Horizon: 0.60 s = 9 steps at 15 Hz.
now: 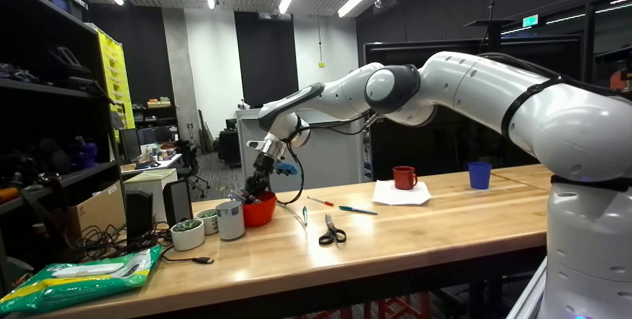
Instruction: Remove the purple pen from the orange bowl and put it on the counter.
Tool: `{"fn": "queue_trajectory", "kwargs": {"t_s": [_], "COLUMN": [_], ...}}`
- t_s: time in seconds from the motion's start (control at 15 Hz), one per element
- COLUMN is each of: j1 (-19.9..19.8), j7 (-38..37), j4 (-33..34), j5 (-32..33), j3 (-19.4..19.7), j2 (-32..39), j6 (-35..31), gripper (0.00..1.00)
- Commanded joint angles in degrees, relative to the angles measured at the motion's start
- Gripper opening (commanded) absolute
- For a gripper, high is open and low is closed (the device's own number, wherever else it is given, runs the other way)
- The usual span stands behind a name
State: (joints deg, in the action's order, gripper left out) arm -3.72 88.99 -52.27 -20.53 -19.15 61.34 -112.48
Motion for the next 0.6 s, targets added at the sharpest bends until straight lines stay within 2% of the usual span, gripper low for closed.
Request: {"fn": "queue_trajectory", "kwargs": {"t_s": [0.0, 0.53], "j1": [1.02, 1.35], "j7": [-0.22, -1.29], "j4": [-0.78, -1.44], "j5": [0.21, -0.39], "j3": [0.6, 0.21], "j2": [-1.37, -2.76], "j6": [-1.42, -3.74], "gripper": [0.04, 0.04]}}
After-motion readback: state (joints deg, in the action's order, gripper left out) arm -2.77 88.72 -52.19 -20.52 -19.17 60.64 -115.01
